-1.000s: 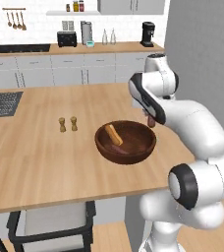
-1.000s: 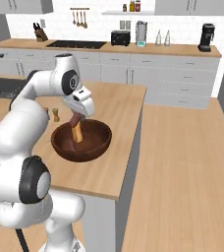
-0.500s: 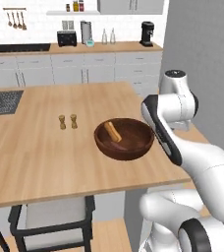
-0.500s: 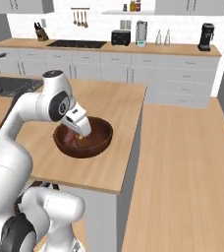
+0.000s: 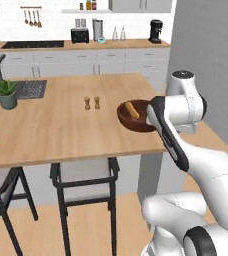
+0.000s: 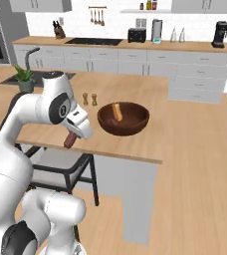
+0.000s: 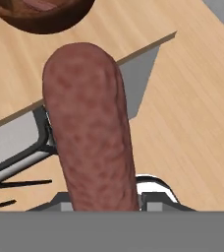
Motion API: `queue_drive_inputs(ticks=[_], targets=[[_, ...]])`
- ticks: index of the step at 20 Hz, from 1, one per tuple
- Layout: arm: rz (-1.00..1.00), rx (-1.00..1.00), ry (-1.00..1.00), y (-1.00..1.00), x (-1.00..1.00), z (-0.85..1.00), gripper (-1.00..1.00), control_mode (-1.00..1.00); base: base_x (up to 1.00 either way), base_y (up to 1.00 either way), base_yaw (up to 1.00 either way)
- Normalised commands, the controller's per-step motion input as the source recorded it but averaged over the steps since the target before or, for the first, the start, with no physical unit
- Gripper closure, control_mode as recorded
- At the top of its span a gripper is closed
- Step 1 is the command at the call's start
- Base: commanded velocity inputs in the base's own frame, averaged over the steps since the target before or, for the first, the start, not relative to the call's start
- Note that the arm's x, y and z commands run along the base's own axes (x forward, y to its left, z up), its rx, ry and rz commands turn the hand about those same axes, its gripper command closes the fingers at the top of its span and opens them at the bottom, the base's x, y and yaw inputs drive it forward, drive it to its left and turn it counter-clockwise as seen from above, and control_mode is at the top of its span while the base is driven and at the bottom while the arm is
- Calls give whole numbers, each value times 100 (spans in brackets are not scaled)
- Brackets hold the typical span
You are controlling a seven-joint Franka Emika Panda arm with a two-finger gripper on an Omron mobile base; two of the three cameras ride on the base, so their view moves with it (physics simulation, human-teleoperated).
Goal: Place one bun and one sausage from the bowl on each plate.
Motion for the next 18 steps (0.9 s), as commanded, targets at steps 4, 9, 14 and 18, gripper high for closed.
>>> queue_drive_inputs(ticks=[4, 9, 14, 18], targets=[[0, 0, 0, 0, 0, 0, 100, 100, 0, 100, 0], [0, 0, 0, 0, 0, 0, 100, 100, 0, 100, 0], [0, 0, 0, 0, 0, 0, 100, 100, 0, 100, -2], [0, 0, 0, 0, 0, 0, 100, 100, 1, 100, -7]])
